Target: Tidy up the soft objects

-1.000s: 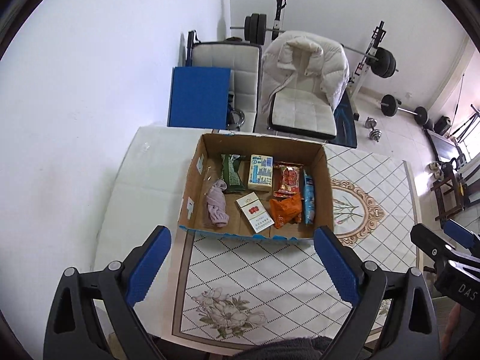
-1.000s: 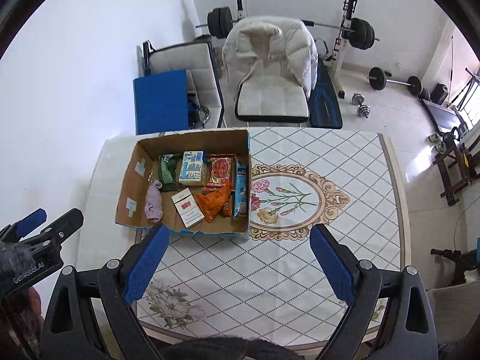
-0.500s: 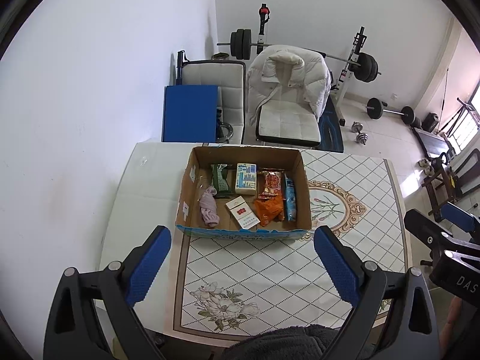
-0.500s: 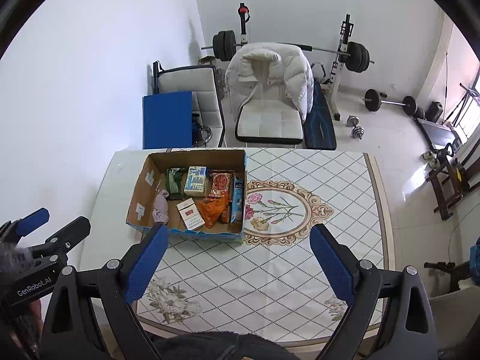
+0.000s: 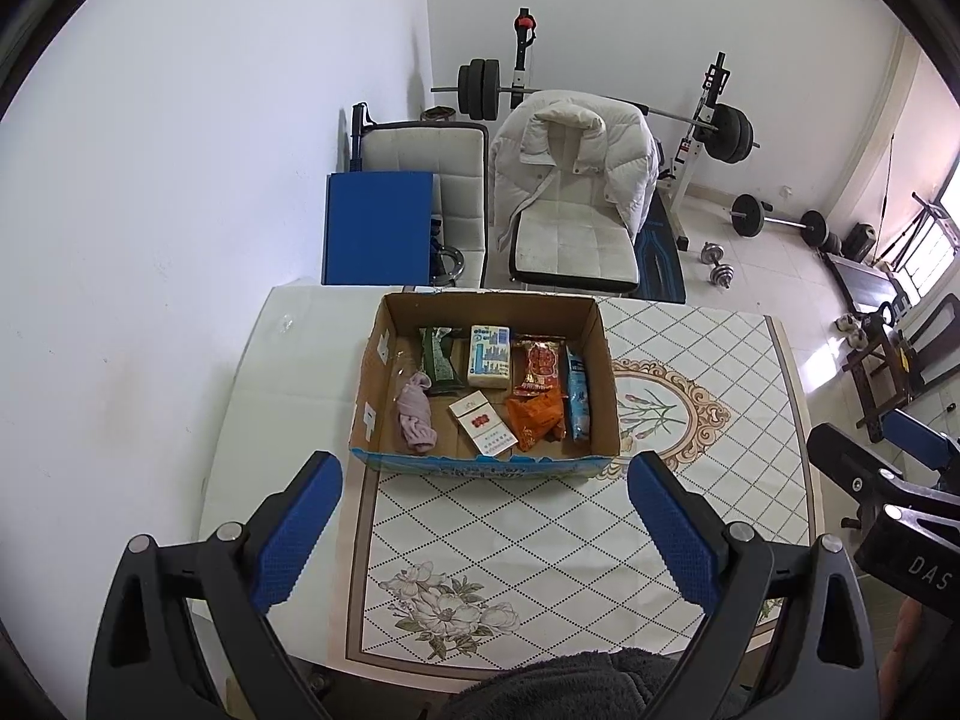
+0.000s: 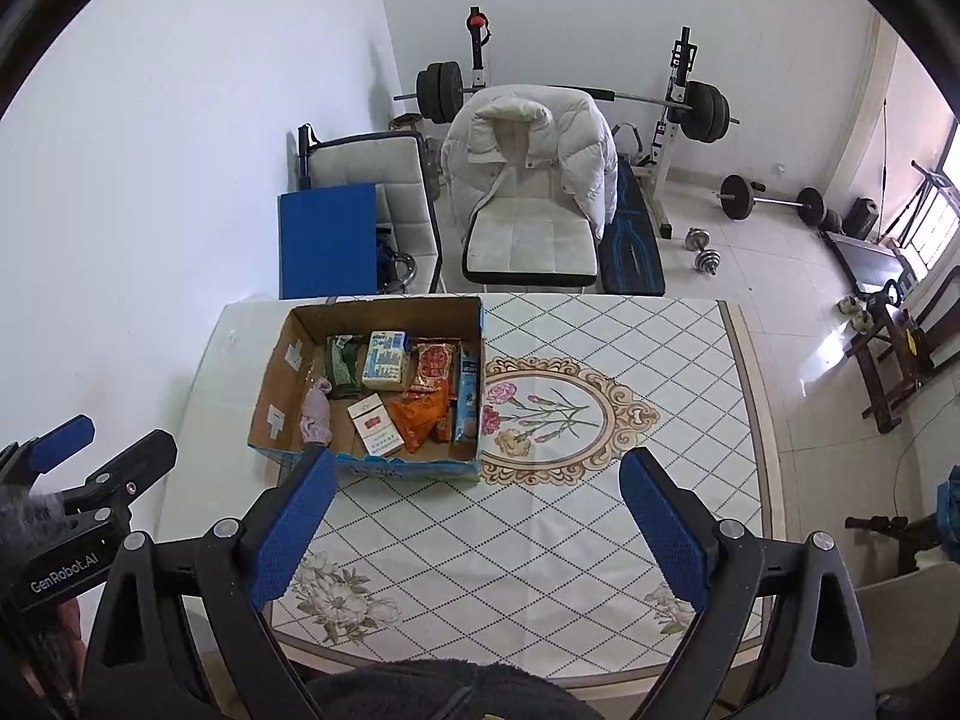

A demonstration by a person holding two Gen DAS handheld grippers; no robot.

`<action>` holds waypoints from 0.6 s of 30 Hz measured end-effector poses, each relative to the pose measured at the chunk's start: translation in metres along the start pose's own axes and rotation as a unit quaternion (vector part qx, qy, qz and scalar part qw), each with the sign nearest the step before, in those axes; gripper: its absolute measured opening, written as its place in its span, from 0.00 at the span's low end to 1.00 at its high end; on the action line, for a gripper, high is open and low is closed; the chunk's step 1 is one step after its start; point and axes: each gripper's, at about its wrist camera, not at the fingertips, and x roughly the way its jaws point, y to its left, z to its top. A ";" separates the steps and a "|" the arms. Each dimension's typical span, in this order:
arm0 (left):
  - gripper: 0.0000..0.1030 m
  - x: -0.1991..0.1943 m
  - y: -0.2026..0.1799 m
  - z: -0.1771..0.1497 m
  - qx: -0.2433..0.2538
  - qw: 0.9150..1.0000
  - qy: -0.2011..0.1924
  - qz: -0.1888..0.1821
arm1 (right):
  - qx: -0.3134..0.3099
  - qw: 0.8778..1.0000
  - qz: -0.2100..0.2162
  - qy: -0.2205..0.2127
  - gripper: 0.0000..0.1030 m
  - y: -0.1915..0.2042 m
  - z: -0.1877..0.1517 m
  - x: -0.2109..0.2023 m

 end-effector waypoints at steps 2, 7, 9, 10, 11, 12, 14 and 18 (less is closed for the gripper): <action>0.95 0.001 0.000 0.000 0.000 1.000 0.002 0.001 | -0.001 1.000 -0.001 0.000 0.94 0.000 0.000 0.000; 0.95 0.004 0.001 -0.001 -0.001 1.000 0.008 0.000 | -0.003 1.000 -0.005 0.002 0.94 0.001 -0.002 0.002; 0.95 0.006 0.003 -0.001 -0.003 1.000 0.010 0.001 | -0.002 1.000 -0.005 0.003 0.94 0.001 -0.003 0.003; 0.95 0.006 0.004 -0.002 -0.002 1.000 0.011 0.001 | -0.002 1.000 -0.007 0.003 0.94 0.001 -0.003 0.004; 0.95 0.007 0.003 -0.002 -0.002 1.000 0.012 0.001 | -0.002 1.000 -0.007 0.003 0.94 0.001 -0.003 0.005; 0.95 0.007 0.003 -0.002 -0.001 1.000 0.011 0.002 | -0.002 1.000 -0.007 0.004 0.94 0.001 -0.003 0.005; 0.95 0.007 0.004 -0.001 -0.002 1.000 0.008 -0.001 | -0.002 1.000 -0.006 0.005 0.94 0.001 -0.002 0.006; 0.95 0.008 0.007 0.001 -0.006 1.000 0.004 -0.010 | -0.002 1.000 -0.009 0.008 0.94 -0.001 -0.003 0.008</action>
